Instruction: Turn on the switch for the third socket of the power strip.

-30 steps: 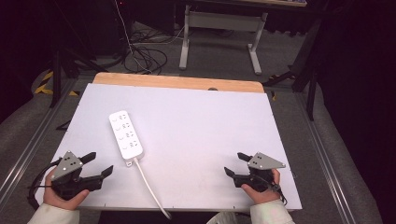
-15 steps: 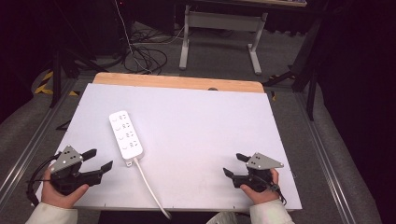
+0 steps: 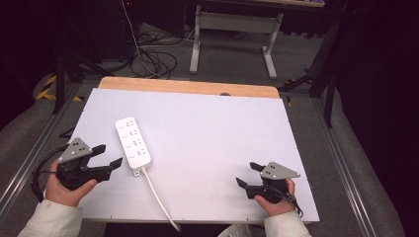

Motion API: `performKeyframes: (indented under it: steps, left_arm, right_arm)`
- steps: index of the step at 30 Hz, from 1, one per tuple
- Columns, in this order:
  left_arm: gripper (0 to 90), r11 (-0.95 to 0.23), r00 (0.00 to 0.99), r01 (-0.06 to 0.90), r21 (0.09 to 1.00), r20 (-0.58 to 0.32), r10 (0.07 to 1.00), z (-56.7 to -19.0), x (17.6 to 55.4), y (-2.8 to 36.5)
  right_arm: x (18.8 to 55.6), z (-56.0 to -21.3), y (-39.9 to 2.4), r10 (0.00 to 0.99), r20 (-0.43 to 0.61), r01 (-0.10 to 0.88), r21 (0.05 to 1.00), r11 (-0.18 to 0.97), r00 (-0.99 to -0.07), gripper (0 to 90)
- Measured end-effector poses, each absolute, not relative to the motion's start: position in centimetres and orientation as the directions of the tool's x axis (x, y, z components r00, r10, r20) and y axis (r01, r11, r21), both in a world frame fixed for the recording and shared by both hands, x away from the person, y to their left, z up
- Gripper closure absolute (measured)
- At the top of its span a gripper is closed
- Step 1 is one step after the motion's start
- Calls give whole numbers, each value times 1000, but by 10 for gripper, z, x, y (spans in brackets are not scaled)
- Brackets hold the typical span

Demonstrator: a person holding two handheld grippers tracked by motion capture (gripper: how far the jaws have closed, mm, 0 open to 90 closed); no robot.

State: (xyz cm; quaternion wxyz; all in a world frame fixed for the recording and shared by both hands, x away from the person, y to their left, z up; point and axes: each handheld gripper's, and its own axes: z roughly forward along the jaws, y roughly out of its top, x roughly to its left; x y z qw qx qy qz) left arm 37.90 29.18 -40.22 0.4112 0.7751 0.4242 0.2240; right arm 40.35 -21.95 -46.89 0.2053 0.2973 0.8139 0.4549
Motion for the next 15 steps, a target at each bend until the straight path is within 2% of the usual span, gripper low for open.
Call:
performKeyframes:
  steps: [15]
  left_arm:
    - [286, -316, 538, 492, 811, 2, 843, -391, 400, 288]
  right_arm:
    - [403, -469, -219, 669, -64, 296, 863, 409, -740, 276]
